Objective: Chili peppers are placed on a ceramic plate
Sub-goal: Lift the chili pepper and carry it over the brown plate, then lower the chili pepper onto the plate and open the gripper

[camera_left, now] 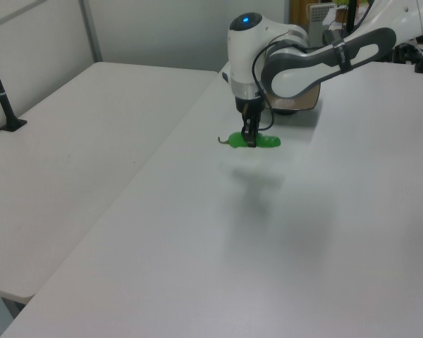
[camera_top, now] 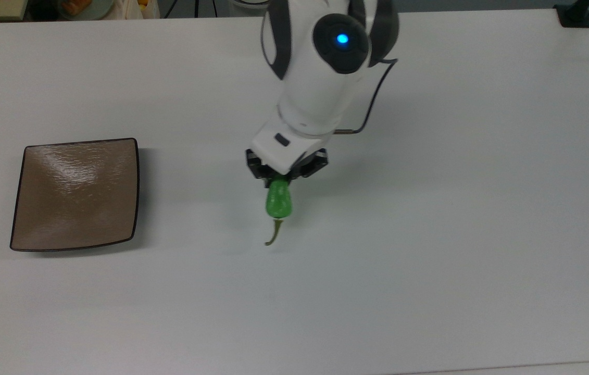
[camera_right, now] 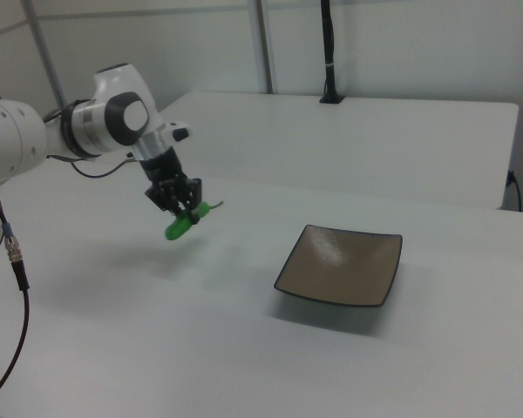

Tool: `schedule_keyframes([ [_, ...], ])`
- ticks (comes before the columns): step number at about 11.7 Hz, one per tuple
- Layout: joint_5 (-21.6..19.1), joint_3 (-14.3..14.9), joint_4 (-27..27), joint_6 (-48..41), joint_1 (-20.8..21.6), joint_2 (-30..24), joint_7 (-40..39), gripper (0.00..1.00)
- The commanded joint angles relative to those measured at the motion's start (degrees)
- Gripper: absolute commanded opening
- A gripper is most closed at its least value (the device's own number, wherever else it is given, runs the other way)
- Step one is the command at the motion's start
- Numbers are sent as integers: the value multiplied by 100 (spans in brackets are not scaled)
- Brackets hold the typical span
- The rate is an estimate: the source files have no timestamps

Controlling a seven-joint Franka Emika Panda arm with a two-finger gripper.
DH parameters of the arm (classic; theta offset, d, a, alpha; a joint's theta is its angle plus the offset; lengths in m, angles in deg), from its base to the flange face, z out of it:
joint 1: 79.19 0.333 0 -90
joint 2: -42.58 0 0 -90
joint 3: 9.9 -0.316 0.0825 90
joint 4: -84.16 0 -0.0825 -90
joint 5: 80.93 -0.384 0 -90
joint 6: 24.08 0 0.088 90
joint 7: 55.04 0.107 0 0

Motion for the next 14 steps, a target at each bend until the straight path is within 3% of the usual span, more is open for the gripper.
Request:
schedule_keyframes([
  [1,-31,568,13,98,-68,-183,-628,16],
  [6,-479,552,48,791,-1147,-455,-1182,17],
  [12,-638,552,267,1741,-1914,-491,-1463,18],
  [14,-629,543,442,1900,-1993,-491,-1569,20],
])
